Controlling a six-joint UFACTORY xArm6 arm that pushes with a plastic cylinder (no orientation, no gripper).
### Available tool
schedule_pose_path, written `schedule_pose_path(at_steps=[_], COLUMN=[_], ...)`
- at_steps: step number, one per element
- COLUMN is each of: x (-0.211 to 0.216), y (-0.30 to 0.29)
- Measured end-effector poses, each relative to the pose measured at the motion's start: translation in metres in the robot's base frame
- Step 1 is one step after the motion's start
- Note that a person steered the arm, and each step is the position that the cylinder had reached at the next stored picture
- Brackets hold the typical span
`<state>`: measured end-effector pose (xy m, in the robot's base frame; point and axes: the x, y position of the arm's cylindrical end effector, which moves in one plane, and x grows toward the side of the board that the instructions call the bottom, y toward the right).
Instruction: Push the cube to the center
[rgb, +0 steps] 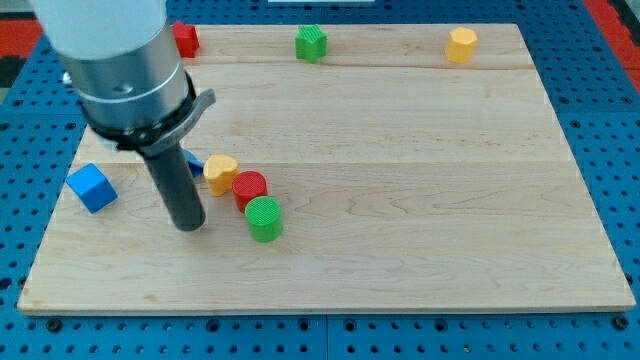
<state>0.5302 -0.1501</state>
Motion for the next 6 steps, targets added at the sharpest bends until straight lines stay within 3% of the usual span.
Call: schedule_pose_path(at_steps=[2,4,6], x=[-0.027,-0.081,-0.116], y=[-0.111,-0.143,-0.127])
